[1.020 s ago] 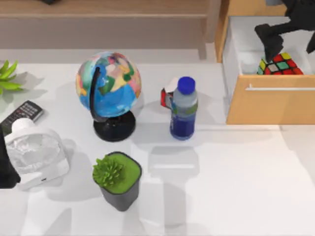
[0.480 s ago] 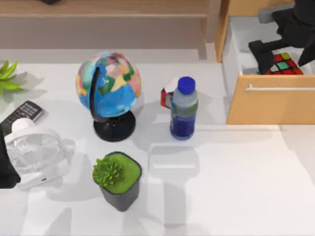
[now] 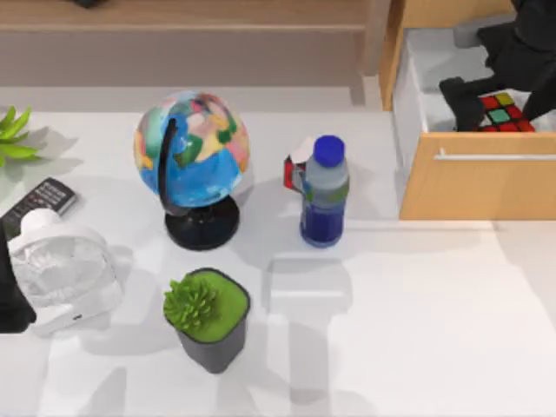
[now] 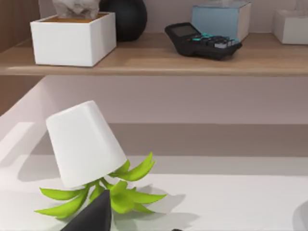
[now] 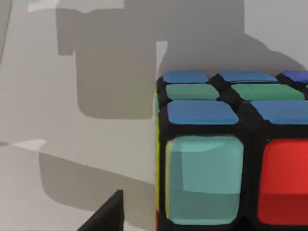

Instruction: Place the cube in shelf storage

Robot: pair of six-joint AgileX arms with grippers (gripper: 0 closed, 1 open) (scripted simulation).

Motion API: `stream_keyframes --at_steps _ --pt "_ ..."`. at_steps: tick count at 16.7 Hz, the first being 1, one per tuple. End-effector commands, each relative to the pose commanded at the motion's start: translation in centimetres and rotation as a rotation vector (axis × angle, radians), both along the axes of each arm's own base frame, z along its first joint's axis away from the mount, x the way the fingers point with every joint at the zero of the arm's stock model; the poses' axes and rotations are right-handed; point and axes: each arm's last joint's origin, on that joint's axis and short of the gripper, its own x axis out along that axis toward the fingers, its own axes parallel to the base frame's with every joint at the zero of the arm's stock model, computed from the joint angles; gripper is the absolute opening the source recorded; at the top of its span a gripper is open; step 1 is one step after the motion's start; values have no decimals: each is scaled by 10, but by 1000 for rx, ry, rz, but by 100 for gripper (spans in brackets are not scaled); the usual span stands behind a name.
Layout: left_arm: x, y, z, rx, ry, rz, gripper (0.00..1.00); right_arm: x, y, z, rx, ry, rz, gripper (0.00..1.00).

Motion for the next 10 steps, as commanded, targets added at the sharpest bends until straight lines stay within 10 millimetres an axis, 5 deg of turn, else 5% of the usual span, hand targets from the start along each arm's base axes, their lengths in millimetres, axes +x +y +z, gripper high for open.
stream_keyframes --at_steps 10 --pt "0 0 0 0 0 0 100 0 0 0 0 0 0 2"
